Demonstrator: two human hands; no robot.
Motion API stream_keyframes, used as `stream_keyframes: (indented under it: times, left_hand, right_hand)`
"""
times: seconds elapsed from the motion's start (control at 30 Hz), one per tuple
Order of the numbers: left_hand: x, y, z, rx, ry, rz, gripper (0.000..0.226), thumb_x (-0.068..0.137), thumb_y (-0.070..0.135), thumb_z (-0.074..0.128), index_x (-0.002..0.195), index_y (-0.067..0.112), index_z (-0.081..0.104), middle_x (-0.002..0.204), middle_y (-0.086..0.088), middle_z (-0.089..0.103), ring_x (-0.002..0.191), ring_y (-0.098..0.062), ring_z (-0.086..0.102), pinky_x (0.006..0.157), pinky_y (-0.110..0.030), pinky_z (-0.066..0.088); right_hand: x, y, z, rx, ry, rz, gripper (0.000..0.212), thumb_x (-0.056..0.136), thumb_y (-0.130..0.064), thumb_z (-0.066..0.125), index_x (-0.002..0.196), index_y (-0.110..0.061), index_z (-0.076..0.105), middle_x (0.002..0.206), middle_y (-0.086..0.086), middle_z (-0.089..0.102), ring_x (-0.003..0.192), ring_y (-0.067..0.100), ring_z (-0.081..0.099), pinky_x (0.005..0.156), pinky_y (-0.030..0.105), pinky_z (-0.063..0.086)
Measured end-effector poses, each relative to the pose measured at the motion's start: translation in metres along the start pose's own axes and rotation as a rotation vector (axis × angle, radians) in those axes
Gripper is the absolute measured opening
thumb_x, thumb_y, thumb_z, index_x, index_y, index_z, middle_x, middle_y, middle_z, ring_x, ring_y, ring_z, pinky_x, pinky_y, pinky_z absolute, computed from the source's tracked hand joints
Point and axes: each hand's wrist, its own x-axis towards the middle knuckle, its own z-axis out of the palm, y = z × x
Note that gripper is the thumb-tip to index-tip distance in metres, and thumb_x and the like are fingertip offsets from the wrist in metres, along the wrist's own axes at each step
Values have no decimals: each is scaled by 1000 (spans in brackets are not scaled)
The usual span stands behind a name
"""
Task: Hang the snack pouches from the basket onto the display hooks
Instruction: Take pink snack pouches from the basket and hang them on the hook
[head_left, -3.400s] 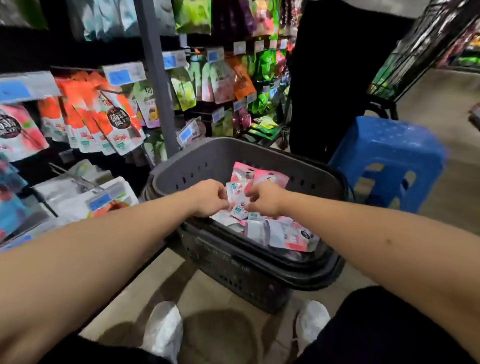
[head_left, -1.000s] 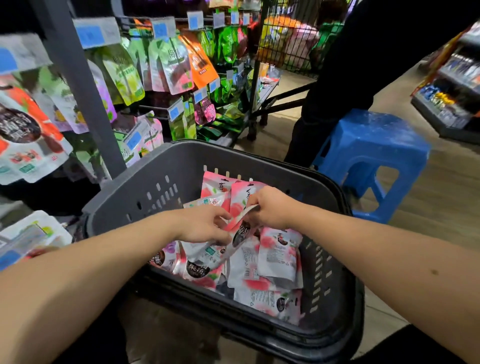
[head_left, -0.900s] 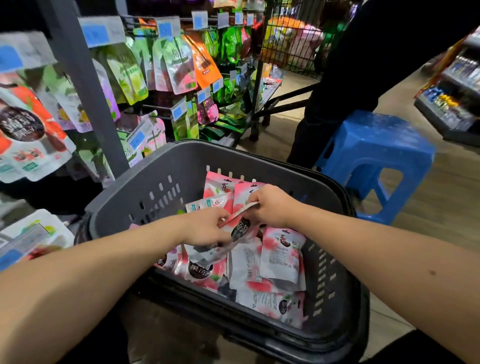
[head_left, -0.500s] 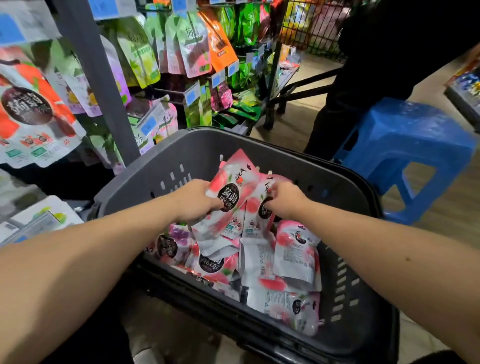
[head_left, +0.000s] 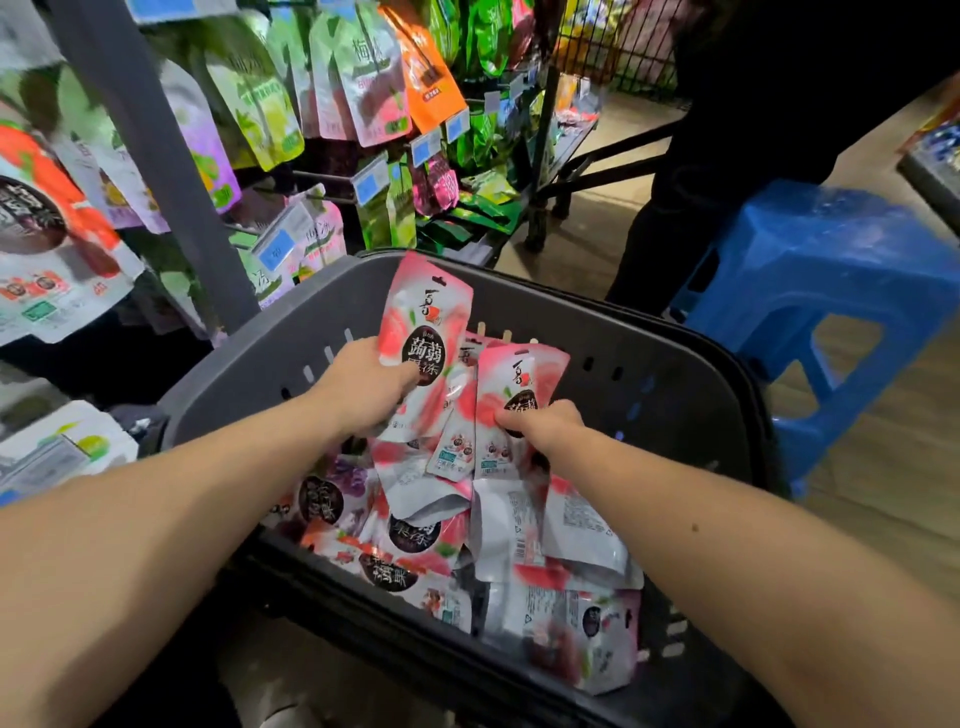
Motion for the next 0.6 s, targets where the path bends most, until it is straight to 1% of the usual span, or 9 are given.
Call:
stream_keyframes:
  times: [0.07, 0.13, 0.2, 0.27, 0.37, 0.47, 0.53, 0.57, 0.6]
  left_hand:
    - [-1, -1, 0, 9, 9, 0, 30, 84, 2, 54, 65, 16, 37, 55, -7, 33, 42, -15, 26, 43, -23, 22]
    - [-1, -2, 1, 18, 10, -12, 34, 85, 2, 55, 63, 17, 35, 53, -6, 33, 41, -15, 26, 43, -23, 21]
    - [0, -2, 1, 13, 15, -34, 33, 86, 3, 57, 65, 17, 36, 56, -6, 33, 42, -15, 26, 44, -24, 21]
    - [2, -4, 0, 13, 52, -45, 23, 86, 8, 62, 73, 15, 45, 62, -9, 38, 50, -17, 32, 50, -29, 26]
    - [3, -5, -2, -9, 95, -37, 11, 83, 13, 64, 85, 14, 53, 72, -10, 46, 66, -20, 39, 63, -37, 31]
    - [3, -6, -6, -59, 121, -58, 16, 81, 14, 65, 78, 16, 50, 62, -4, 42, 60, -18, 36, 60, -34, 30]
    - [3, -7, -8, -90, 132, -106, 25, 83, 16, 68, 71, 18, 46, 55, 1, 39, 53, -18, 33, 56, -30, 27]
    - [3, -7, -8, -99, 130, -116, 23, 85, 17, 69, 72, 17, 50, 52, 2, 41, 50, -17, 37, 55, -29, 28]
    - [1, -5, -6, -131, 118, -123, 16, 88, 20, 69, 80, 14, 57, 53, 2, 51, 48, -17, 47, 56, -27, 32]
  right_hand:
    - [-4, 4, -4, -47, -48, 3, 70, 74, -42, 89, 116, -1, 52, 78, 22, 75, 60, 34, 72, 47, 34, 54]
    - [-9, 6, -9, -105, -75, -35, 60, 78, -40, 87, 110, 0, 55, 72, 19, 74, 58, 34, 70, 45, 33, 55]
    - [-13, 5, -13, -98, -67, -90, 53, 79, -36, 87, 111, -7, 58, 76, 13, 73, 62, 29, 70, 49, 32, 57]
    - [-12, 5, -16, -115, -82, -143, 51, 79, -35, 87, 114, -12, 57, 87, 10, 73, 68, 25, 71, 52, 31, 55]
    - [-12, -2, -22, -176, -89, -275, 48, 80, -34, 87, 113, -15, 57, 102, 3, 69, 84, 18, 66, 73, 32, 52]
    - [-17, -9, -30, -133, -81, -385, 39, 83, -40, 83, 108, -16, 65, 101, 1, 72, 87, 16, 68, 73, 30, 54]
    - [-20, -12, -32, -75, -88, -396, 40, 84, -49, 79, 106, -16, 69, 99, 1, 76, 89, 19, 72, 76, 35, 59]
    - [-21, -14, -31, -27, -111, -383, 44, 83, -55, 77, 104, -17, 71, 98, 2, 77, 90, 22, 74, 81, 40, 61]
    - [-24, -17, -29, 36, -141, -357, 50, 79, -61, 77, 103, -17, 73, 97, 4, 78, 91, 26, 75, 86, 44, 61]
